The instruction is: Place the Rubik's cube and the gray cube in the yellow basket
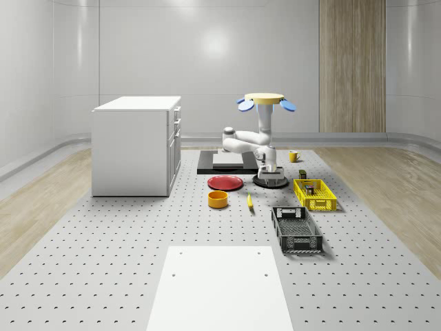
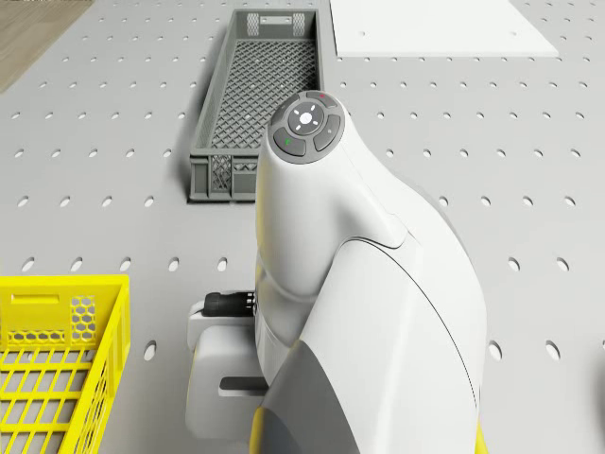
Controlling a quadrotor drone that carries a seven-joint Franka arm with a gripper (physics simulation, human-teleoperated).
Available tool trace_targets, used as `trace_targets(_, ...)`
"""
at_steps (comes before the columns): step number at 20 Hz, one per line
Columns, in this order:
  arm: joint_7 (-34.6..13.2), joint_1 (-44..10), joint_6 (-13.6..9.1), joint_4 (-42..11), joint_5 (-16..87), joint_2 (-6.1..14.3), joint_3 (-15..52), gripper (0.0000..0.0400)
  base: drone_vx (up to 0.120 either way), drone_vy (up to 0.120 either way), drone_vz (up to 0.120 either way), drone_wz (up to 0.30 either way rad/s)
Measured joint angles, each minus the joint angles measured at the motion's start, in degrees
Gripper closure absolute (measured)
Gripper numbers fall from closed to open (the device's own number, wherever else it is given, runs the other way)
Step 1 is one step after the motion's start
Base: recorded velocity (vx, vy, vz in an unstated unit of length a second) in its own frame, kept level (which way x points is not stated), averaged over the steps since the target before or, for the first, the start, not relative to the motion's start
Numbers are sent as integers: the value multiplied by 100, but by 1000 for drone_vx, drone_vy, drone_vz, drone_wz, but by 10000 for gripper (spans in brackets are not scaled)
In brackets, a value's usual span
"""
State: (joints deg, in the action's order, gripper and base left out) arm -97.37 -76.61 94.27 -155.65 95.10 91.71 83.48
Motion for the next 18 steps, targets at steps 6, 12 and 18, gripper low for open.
trace_targets(6, 0, 2, 2, -4, -46, 21, 41, 150, 0, 27, 73, 0)
trace_targets(12, -1, 1, 14, -5, -63, 39, 51, 150, 0, 120, 0, 0)
trace_targets(18, -1, 0, 26, -5, -71, 53, 54, 150, 0, 120, 0, 0)
